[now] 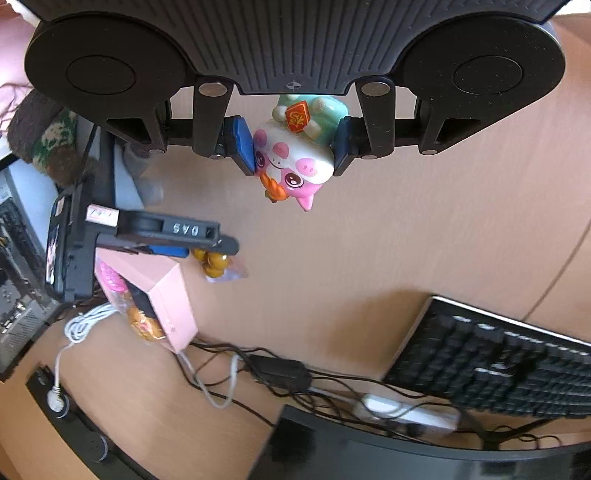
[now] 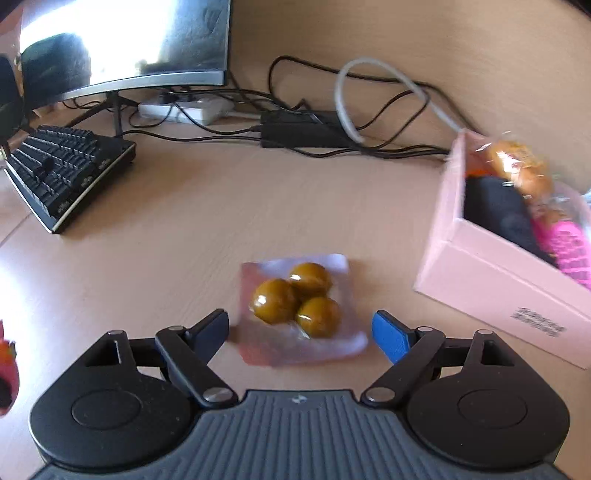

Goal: Organize objects

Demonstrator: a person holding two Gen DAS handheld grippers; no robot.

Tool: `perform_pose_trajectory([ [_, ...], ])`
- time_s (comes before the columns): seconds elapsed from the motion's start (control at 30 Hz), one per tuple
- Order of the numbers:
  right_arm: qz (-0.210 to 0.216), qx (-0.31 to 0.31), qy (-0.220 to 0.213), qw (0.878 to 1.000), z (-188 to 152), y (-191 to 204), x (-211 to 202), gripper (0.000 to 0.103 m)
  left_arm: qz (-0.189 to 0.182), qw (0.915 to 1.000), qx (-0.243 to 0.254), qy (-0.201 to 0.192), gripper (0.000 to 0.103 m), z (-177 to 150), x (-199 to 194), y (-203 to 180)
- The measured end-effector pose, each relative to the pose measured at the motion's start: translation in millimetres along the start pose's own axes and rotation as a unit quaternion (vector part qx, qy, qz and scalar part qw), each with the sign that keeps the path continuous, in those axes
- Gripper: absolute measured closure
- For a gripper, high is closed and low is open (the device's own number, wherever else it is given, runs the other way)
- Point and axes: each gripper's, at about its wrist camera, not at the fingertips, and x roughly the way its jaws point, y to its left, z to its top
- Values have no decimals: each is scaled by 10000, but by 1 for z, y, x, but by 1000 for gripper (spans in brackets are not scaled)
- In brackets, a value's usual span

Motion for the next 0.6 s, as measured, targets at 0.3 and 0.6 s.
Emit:
perform_pose_trajectory([
  [0.3, 488, -481, 235, 9974, -13, 18, -25, 32, 66, 9996, 167, -204, 55, 7, -8, -11],
  [0.6, -346, -2311, 135, 9722, -75, -20, -87, 20, -163, 9995, 255, -41, 55, 5, 10, -30],
])
